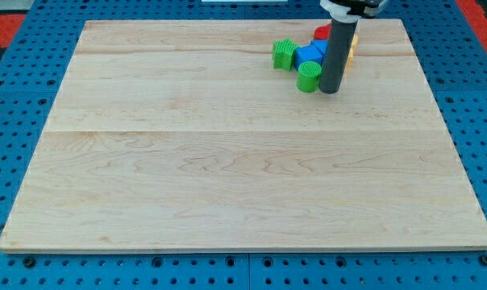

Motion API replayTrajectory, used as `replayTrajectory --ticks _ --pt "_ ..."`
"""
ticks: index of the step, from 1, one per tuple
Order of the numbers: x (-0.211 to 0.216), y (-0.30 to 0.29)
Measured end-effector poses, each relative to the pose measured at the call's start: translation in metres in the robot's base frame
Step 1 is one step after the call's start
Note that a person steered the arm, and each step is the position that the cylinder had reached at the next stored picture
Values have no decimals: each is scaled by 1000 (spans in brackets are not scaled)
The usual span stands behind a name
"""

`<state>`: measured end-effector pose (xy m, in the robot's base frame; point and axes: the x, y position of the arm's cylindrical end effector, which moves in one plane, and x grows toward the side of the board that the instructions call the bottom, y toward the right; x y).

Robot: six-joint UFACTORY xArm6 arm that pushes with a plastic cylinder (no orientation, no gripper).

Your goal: Nudge the red star a bit left

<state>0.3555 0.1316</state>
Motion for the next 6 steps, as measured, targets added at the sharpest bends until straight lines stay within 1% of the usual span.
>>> replayTrajectory --ticks 1,2,3,4,5,6 --pt "-19 26" --pt "-34 86" --pt "-93 108" --pt "-120 110" --pt "-131 108" --pt "-138 91"
